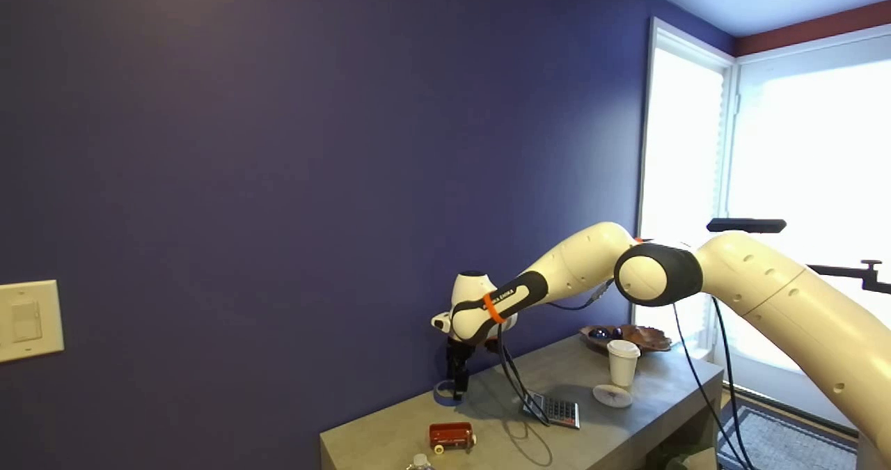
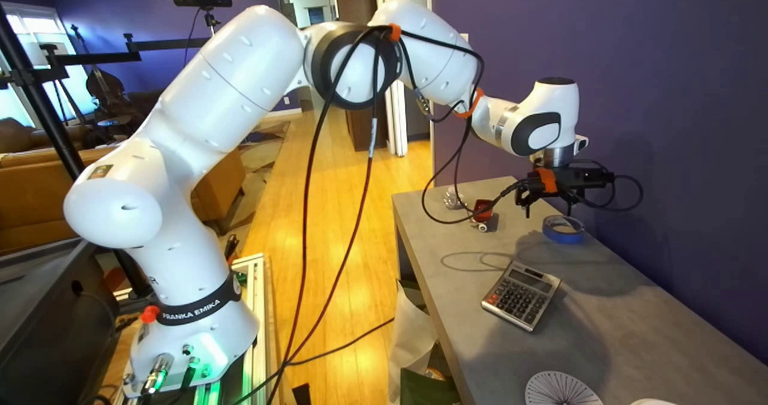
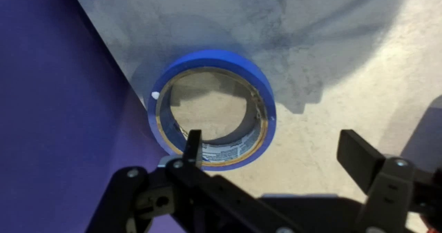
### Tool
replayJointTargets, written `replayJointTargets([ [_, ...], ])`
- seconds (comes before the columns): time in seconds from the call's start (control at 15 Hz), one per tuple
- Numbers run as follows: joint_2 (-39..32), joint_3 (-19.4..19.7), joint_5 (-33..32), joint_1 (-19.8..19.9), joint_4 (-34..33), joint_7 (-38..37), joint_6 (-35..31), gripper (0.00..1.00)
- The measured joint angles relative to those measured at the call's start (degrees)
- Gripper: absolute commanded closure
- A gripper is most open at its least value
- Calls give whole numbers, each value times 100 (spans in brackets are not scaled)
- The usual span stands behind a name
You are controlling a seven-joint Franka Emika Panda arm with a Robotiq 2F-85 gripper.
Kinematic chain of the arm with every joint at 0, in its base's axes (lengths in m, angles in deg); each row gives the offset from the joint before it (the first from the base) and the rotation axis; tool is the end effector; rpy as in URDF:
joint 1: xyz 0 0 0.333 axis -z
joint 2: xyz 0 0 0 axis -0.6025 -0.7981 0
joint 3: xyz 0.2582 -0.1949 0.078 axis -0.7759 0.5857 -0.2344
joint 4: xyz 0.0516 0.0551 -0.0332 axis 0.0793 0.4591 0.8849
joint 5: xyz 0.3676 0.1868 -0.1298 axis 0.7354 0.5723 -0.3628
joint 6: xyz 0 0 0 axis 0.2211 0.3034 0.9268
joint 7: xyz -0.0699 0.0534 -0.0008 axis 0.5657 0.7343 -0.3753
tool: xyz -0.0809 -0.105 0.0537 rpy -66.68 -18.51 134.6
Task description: Put the blue masking tape in the toy cart in an upright position
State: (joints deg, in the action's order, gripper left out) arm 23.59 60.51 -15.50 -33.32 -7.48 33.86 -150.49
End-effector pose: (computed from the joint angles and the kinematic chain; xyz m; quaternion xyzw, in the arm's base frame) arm 0.8170 0.0007 0.1574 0.8811 0.4639 0.0872 0.0296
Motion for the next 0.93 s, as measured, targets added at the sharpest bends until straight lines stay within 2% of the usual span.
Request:
replayJointTargets([
  [0.33, -510, 23, -32, 2, -606, 0, 67, 1],
  [0.47, -671, 23, -32, 3, -800, 0, 97, 9],
  [0.6, -803, 23, -32, 3, -971, 0, 145, 35],
  [0.93, -961, 5, -32, -5, -1289, 0, 476, 70],
])
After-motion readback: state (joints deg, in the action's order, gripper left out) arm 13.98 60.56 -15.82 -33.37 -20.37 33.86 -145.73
